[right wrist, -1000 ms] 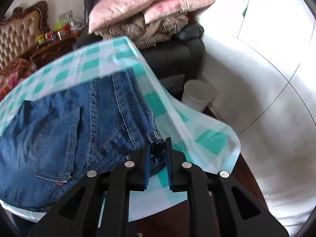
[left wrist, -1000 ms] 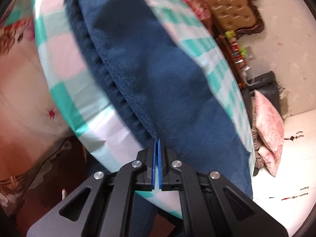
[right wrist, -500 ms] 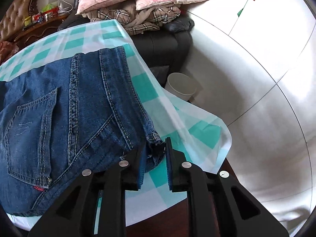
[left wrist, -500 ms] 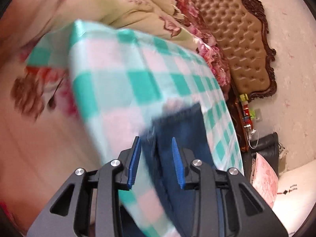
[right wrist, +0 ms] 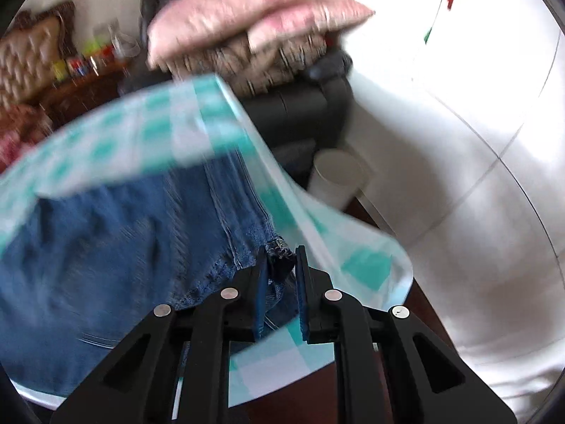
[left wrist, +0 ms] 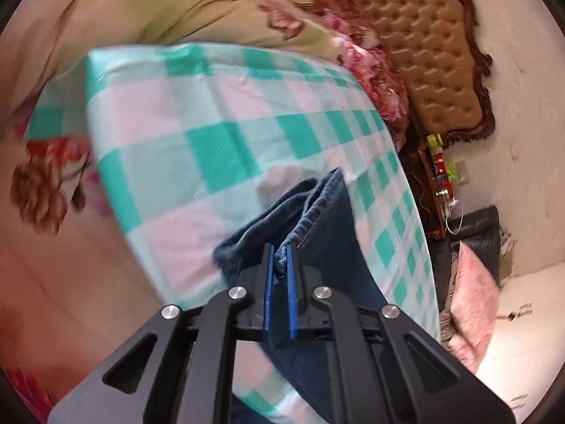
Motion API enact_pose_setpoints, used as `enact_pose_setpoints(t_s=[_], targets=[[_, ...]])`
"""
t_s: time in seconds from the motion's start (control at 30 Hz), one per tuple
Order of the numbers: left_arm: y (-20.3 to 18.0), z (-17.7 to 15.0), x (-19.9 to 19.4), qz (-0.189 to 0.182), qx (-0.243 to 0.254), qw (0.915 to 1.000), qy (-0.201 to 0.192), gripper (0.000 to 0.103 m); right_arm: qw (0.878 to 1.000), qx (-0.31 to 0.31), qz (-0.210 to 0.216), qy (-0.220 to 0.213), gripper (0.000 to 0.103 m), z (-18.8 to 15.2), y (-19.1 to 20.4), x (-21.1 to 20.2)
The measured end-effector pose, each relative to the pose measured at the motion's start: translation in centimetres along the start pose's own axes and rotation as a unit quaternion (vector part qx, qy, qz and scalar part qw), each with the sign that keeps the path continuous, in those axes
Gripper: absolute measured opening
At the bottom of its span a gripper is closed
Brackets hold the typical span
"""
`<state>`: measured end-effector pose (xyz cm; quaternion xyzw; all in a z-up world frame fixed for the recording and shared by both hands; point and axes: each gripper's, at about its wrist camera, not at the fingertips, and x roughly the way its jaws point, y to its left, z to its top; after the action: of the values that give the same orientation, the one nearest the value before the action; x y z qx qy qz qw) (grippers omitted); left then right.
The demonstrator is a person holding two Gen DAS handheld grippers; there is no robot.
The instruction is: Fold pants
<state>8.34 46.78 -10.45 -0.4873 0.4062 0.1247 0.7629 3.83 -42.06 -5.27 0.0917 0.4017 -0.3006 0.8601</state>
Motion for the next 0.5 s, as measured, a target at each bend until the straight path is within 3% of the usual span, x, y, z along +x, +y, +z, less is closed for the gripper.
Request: enact_pose_setpoints(t_s=[0.07,0.2,0.37,0.43,0.47,0.5], targets=[[0.9,-0.3,0.3,0.016,-0.002,0.9999,0.004,0.007,1.0,-0.003,-0.002,-0.011,0.012,0.8,-0.1,-0.5],[3.4,0.4,1.0,0.035,-0.007,0.9993,-0.008,0.007,1.0,-0.007,-0.015,0.024,0.012,-0.2,-0.7,2.8],[2.3,0.1,1.0,0.071,0.048,0.9961,-0.021,0.008,0.997,-0.016,-0.03,0.068,0.011,-3.5,-1.3,7.9],[1.2,-0.1,0.9,0.11,0.075,0.9904,-0.037,0.02,0.997,-0.017,-0.048,0.062,0.012,-4.1,-1.6,8.4],[0.4,-0.2,0.4,0.13,0.091,0.9858,-0.055,0.036,0.997,-0.014,-0.047,0.061,0.017,-4.1,-1.8,8.4],[-0.1,-0.4,0.1,0.136,0.103,0.983,-0.068,0.04,0.997,-0.014,-0.053,0.061,0.021,-4.0,-2.1,8.0]])
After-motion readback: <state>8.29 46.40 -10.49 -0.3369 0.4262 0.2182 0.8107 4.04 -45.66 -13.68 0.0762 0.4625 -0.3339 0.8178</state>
